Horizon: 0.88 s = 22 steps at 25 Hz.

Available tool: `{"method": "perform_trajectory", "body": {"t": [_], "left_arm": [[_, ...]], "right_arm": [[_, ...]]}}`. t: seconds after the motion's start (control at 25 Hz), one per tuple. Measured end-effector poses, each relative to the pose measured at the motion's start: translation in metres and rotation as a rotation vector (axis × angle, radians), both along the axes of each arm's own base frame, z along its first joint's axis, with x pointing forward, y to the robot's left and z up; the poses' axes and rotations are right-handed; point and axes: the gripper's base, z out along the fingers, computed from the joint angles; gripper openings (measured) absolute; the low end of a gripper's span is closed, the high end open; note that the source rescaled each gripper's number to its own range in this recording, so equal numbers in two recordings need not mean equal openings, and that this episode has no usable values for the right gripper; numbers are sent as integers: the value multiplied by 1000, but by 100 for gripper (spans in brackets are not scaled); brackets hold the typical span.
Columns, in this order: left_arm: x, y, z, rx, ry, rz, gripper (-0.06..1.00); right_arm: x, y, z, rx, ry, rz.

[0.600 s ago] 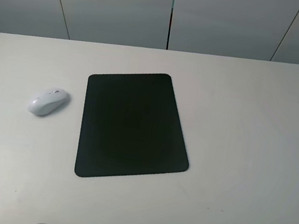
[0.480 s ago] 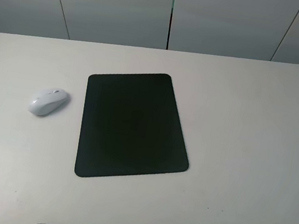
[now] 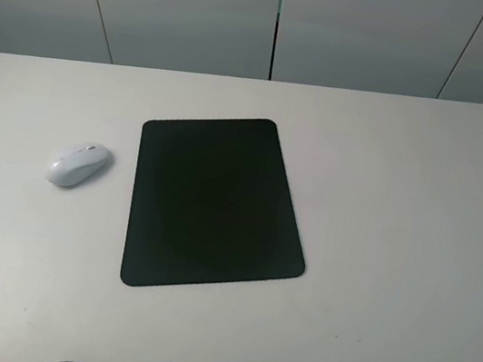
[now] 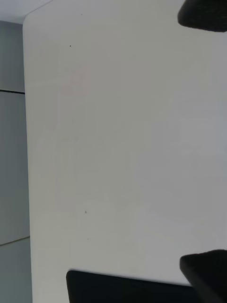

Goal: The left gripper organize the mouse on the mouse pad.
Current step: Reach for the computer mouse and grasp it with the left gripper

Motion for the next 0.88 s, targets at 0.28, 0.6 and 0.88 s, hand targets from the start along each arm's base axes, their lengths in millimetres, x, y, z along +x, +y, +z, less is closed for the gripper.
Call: {"method": "perform_trajectory", "body": {"t": [0.28,0.6,0.88], "left_arm": [[0,0,0,-2,0,1,95],[0,0,0,-2,0,1,95],[0,0,0,-2,0,1,95]], "right_arm": [[0,0,0,0,0,0],[0,0,0,0,0,0],[0,0,0,2,0,-1]]}}
